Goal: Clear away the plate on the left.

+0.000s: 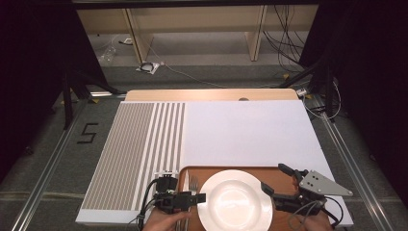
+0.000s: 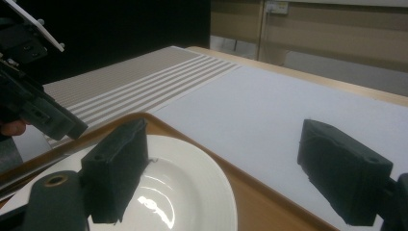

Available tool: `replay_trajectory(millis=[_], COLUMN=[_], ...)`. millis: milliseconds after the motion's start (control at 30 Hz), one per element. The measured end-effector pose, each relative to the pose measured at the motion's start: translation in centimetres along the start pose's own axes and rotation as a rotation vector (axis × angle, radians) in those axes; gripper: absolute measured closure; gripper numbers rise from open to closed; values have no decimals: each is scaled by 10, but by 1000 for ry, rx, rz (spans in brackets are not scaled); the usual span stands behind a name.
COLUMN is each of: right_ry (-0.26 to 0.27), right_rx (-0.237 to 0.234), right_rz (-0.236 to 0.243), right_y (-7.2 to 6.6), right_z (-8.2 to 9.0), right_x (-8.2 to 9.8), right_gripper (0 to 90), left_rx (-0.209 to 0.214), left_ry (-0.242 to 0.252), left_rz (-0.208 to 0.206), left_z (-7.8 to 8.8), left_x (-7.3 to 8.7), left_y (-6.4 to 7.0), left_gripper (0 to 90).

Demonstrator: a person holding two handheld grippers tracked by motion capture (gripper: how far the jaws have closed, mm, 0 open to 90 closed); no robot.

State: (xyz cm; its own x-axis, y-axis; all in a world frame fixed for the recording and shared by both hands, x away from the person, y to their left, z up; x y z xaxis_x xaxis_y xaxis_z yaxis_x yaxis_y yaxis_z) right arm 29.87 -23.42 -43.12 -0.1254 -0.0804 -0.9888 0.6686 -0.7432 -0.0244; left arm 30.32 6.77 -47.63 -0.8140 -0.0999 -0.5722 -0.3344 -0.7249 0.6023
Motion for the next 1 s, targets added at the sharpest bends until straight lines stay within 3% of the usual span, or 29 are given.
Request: replay_trajectory(millis=[300,533,633,800,1000], right_ry=[0,1,-1,0,0], right_rx=[0,-2,-2,-2,-4], right_rz=[-3,-3,-4,-7,-7], right_y=[0,0,0,0,0], right_z=[0,0,0,0,0], right_x=[0,0,0,0,0], right_gripper=[188,188,188,188,188], left_rx=[-37,-51,-16,12,24], left_ry=[72,131,154,195,252], left_rz=[-138,-216,-219,-262,-353], left_z=[10,18,21,26,30], left_x=[-10,-18,-21,-26,-30], left_y=[4,5,6,7,7], left_gripper=[299,282,279,275,263])
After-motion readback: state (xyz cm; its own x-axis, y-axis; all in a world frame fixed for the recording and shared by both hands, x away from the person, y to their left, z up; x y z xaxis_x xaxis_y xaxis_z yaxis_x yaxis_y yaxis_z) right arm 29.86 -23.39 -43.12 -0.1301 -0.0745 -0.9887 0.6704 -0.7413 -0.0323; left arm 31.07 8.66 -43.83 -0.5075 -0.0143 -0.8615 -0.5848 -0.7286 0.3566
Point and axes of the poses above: each handheld gripper's, and its own axes: z roughly backward along the jaws, x roughly out of its underside, y roughly to its right, the point moved 5 cm from there along -z, roughly forward along the jaws, and after that the axes turned 9 degrees about y, right-handed, at the moved point
